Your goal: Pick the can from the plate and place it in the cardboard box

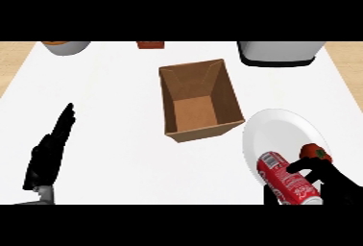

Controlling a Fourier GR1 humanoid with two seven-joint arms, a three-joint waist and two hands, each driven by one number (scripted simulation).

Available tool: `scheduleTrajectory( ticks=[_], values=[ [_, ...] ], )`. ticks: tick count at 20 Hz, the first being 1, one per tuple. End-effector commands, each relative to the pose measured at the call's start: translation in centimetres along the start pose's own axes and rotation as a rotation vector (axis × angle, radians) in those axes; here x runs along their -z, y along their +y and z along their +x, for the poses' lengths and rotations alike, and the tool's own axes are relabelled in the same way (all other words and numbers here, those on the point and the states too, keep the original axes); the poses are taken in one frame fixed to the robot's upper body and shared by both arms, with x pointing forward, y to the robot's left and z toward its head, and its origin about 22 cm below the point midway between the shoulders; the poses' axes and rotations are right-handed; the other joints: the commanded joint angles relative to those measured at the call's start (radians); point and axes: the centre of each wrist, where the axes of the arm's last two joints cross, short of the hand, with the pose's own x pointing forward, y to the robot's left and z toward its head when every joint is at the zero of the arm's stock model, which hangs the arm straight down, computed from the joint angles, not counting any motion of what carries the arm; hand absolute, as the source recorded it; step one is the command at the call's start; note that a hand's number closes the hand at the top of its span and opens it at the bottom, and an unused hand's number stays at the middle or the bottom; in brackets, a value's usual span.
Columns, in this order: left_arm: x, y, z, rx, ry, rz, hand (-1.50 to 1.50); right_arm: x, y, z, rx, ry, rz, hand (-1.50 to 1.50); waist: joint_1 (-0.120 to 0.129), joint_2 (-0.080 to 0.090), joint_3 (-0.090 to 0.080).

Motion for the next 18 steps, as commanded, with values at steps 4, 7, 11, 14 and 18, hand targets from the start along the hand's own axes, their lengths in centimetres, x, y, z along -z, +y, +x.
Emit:
scheduleTrajectory(
  ticks=[4,7,11,14,18],
  values=[
    [-0.1,-1.9,0.3,-0.003,-0.011,-0.01,0.0,0.3,-1.8,6.6,0.127,-0.152,-0.038,1.5,0.019,0.005,0.0],
    [0.3,0.1,0.0,0.001,0.019,-0.035,0.0,1.2,-3.2,8.4,0.141,-0.147,-0.045,1.5,0.016,0.005,0.0],
    [0.5,-0.9,1.0,0.012,-0.007,-0.03,0.0,4.6,-1.3,12.7,0.117,-0.099,-0.032,1.5,0.025,0.005,0.0],
    [-0.7,-0.7,0.9,-0.016,0.001,-0.015,0.0,7.5,-0.2,12.4,0.125,-0.079,0.016,1.5,0.018,0.005,0.001],
    [0.7,-0.4,0.0,-0.007,0.001,-0.006,0.0,12.0,1.8,14.9,0.106,-0.068,0.052,1.5,0.023,0.008,0.0]
  ],
)
